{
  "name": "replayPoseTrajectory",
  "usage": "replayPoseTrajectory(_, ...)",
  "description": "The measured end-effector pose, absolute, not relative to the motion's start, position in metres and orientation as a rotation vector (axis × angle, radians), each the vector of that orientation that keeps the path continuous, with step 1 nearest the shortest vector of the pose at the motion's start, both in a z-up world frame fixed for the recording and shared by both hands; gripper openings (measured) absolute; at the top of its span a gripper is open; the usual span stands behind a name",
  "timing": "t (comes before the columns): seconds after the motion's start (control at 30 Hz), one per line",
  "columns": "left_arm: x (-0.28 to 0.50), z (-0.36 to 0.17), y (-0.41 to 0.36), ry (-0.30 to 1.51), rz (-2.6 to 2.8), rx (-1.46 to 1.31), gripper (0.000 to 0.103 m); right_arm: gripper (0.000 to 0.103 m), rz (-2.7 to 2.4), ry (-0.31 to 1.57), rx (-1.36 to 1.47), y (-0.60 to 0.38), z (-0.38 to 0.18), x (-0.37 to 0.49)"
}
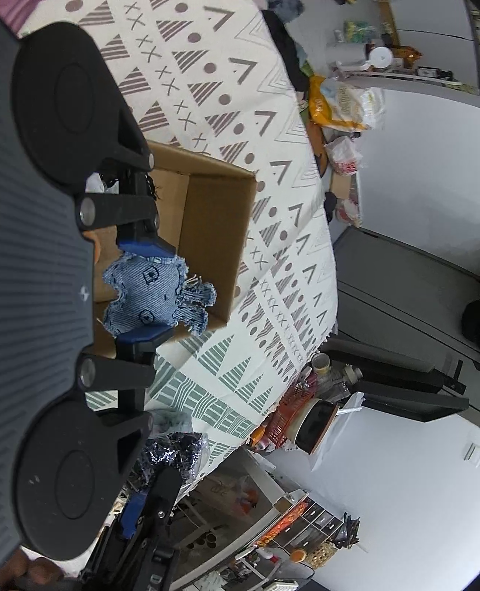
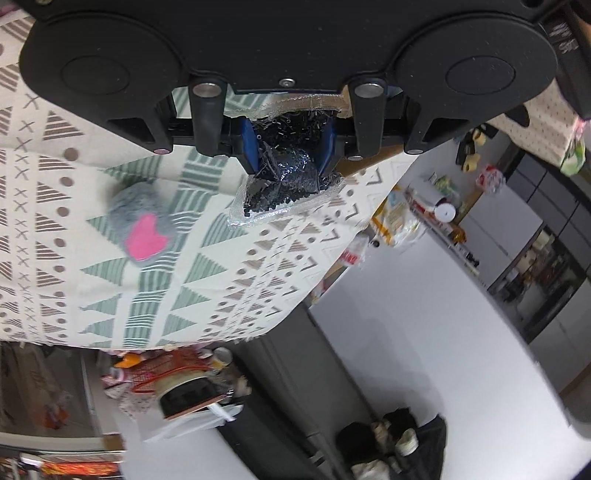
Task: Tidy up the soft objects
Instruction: 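Carry the bunny and black bag over the box and open both tools to drop them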
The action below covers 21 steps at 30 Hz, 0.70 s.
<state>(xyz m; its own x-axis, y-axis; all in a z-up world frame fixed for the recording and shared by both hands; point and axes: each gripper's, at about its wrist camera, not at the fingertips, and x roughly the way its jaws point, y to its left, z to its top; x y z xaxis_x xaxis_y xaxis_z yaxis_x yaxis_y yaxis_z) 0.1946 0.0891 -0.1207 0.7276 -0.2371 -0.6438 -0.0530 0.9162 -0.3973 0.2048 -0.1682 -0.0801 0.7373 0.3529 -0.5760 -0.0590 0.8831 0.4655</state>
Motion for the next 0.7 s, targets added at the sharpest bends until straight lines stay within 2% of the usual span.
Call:
replayPoseTrajectory(0.2,0.198,-0.137,0.100,0.754,-0.158,-0.411,0.045,0.034,0.265,0.731,0.375,-0.134,-0.076,0.207)
replayPoseTrajectory(0.3,0.197,-0.138,0.105,0.753,-0.162,-0.411,0.058,0.035,0.279,0.738,0.358,-0.120,-0.076,0.207)
replayPoseTrajectory(0.37,0.193,-0.136,0.109,0.735,-0.149,-0.409,0.072,0.035,0.297,0.740,0.363,-0.113,-0.077,0.208)
replayPoseTrajectory(0.7,0.178,-0.118,0.145,0.663,-0.103,-0.472,0.074,0.035,0.289,0.785,0.285,-0.078,-0.085,0.209)
